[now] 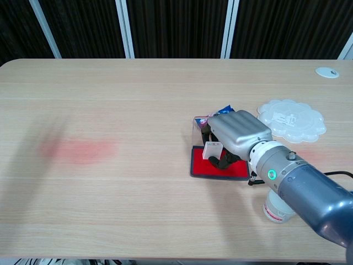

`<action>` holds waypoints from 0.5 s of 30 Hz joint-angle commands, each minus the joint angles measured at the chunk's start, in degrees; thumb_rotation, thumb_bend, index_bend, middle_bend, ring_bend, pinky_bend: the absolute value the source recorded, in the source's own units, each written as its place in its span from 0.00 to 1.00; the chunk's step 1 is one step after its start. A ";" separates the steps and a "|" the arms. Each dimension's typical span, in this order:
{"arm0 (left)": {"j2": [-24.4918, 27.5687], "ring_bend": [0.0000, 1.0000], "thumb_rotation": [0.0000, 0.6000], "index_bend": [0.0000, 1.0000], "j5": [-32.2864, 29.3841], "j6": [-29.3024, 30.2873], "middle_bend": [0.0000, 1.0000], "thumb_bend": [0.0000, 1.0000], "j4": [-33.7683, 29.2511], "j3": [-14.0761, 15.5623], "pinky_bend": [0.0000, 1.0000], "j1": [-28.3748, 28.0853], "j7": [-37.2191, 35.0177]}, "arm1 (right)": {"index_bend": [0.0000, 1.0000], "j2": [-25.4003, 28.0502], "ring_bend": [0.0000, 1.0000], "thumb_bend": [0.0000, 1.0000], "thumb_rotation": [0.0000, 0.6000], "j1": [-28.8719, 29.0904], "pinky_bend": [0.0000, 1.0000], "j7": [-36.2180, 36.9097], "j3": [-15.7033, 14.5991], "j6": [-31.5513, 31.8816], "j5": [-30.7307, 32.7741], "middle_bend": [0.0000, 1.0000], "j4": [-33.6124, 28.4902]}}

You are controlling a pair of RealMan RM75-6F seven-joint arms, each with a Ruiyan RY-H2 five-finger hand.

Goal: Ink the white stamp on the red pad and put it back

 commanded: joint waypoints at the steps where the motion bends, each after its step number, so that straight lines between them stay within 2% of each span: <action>1: -0.01 0.00 1.00 0.00 0.01 0.05 0.00 0.00 0.02 -0.01 0.00 0.01 0.01 | 0.82 0.32 0.54 0.71 1.00 0.00 0.54 0.06 0.28 0.38 -0.45 0.68 -0.66; 9: -0.20 0.00 1.00 0.00 -0.09 0.40 0.00 0.00 0.27 -0.08 0.00 0.11 0.32 | 0.82 3.72 0.54 0.71 1.00 -0.43 0.54 0.05 1.51 2.41 -2.03 0.68 -5.20; 15: -0.61 0.00 1.00 0.00 0.02 0.92 0.00 0.00 0.54 -0.05 0.00 0.24 1.14 | 0.82 8.76 0.54 0.71 1.00 -2.04 0.54 -0.19 0.73 4.67 -3.87 0.68 -10.65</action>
